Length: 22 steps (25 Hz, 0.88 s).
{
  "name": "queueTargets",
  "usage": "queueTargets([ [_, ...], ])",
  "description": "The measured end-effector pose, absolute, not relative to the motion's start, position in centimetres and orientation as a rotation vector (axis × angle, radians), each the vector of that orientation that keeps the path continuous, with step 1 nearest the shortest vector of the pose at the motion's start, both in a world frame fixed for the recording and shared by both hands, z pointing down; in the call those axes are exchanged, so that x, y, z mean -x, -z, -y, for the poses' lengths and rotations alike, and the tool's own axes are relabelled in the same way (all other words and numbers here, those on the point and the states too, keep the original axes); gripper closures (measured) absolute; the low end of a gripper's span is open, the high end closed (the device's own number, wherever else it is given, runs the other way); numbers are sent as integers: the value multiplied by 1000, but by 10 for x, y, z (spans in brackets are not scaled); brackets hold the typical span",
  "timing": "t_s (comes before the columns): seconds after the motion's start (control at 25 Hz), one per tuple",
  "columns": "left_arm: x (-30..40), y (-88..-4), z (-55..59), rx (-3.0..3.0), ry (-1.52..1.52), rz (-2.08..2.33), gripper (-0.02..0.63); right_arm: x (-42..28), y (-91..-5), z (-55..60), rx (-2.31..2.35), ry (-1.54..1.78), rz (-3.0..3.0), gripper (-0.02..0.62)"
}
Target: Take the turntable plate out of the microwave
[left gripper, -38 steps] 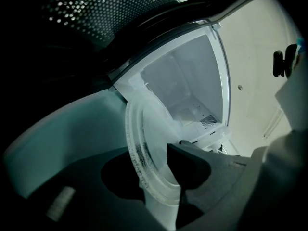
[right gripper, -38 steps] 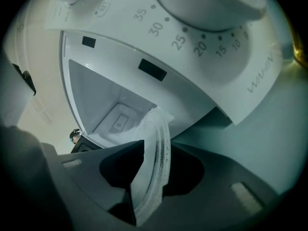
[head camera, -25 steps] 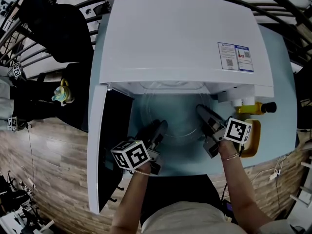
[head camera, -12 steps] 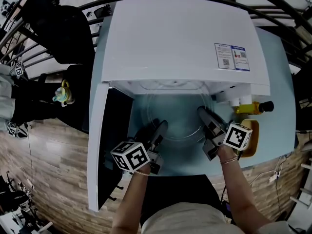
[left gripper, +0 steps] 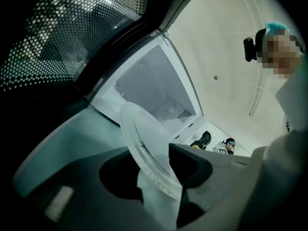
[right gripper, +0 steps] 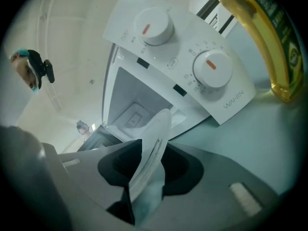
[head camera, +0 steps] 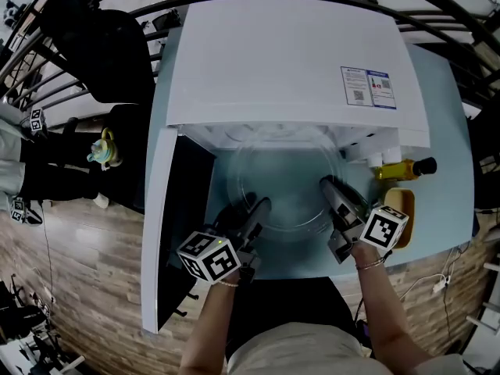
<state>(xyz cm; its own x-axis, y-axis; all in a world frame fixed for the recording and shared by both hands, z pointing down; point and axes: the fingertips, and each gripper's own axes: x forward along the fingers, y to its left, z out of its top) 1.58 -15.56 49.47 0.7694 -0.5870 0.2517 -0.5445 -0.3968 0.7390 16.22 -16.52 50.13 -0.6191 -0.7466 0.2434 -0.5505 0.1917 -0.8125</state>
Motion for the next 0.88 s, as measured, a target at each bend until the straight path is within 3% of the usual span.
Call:
queueTargets([
  [0.88, -16, -420, 111, -2187, 118, 852, 420, -164, -425, 121, 1210, 1237, -2319, 433],
])
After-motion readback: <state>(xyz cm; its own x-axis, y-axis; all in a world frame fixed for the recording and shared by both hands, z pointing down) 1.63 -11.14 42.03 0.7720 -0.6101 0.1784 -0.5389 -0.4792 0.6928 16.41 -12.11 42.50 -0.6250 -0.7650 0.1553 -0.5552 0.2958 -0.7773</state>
